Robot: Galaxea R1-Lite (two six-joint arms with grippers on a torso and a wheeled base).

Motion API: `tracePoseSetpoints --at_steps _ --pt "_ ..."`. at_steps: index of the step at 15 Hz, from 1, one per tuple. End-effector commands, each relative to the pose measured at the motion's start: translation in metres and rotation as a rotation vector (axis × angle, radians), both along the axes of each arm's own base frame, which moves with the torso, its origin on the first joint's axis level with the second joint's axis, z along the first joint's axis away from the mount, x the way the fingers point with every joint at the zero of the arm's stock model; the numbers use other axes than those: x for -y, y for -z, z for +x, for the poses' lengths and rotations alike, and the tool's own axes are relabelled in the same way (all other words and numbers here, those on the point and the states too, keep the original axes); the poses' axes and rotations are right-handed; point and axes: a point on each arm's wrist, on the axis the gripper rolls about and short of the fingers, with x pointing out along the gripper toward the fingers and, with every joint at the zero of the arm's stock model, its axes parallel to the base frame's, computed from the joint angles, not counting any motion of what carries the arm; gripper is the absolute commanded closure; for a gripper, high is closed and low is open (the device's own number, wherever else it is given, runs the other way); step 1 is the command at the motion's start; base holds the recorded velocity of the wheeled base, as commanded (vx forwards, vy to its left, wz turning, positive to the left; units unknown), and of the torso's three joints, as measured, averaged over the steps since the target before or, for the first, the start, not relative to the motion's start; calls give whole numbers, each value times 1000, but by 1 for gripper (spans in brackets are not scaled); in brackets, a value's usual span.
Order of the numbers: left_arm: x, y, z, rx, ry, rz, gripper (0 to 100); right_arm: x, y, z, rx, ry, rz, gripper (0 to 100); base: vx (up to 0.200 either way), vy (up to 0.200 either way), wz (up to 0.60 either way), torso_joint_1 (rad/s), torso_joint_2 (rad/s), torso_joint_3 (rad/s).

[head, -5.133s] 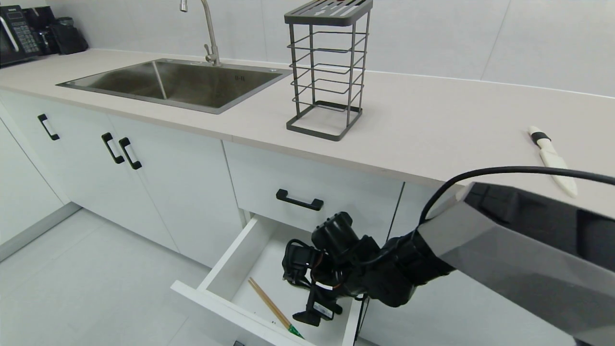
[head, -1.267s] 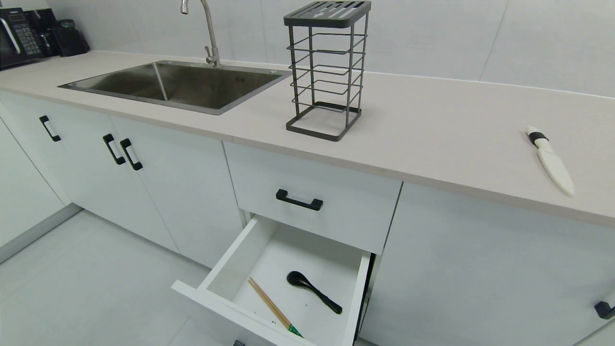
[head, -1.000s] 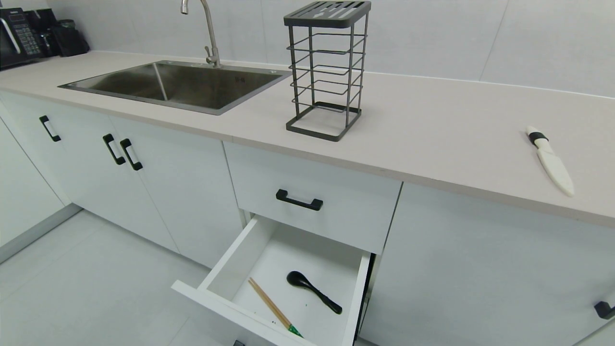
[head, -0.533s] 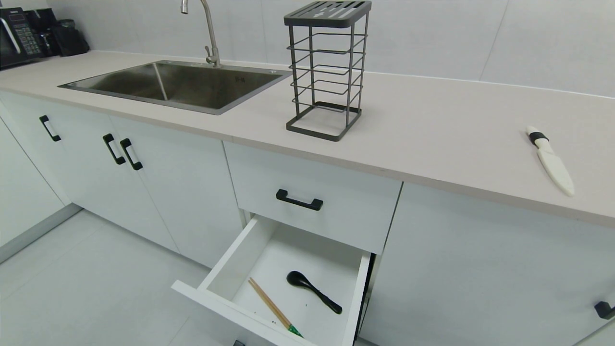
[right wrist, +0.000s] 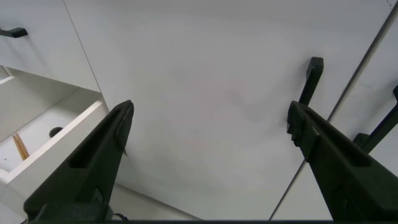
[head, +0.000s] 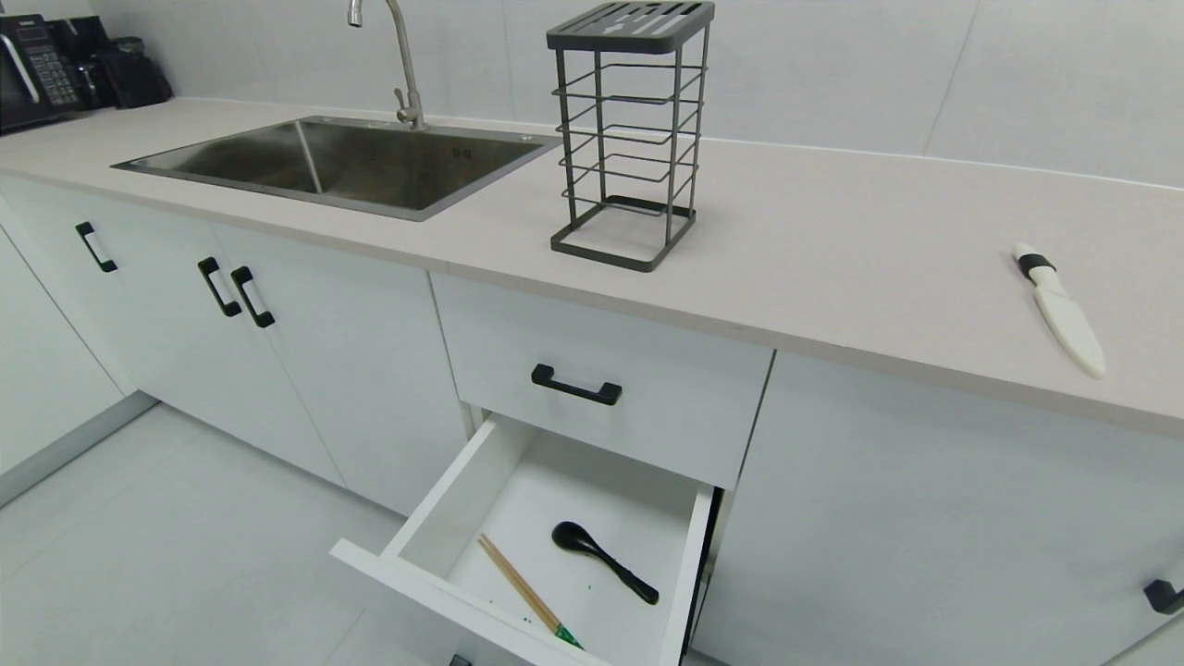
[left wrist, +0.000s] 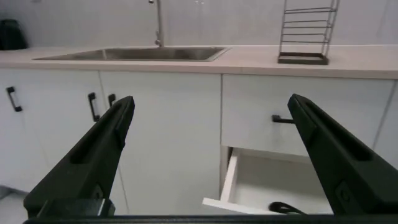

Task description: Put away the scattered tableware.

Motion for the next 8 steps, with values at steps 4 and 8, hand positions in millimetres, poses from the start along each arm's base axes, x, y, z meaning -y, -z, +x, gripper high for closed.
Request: tracePoseSetpoints --at_steps 4,8 --pt "5 12 46 -603 313 -17 0 0 0 0 -3 0 0 0 0 0 0 0 0 0" --pt "18 21 91 -821 393 11 0 0 0 0 -3 0 0 0 0 0 0 0 0 0"
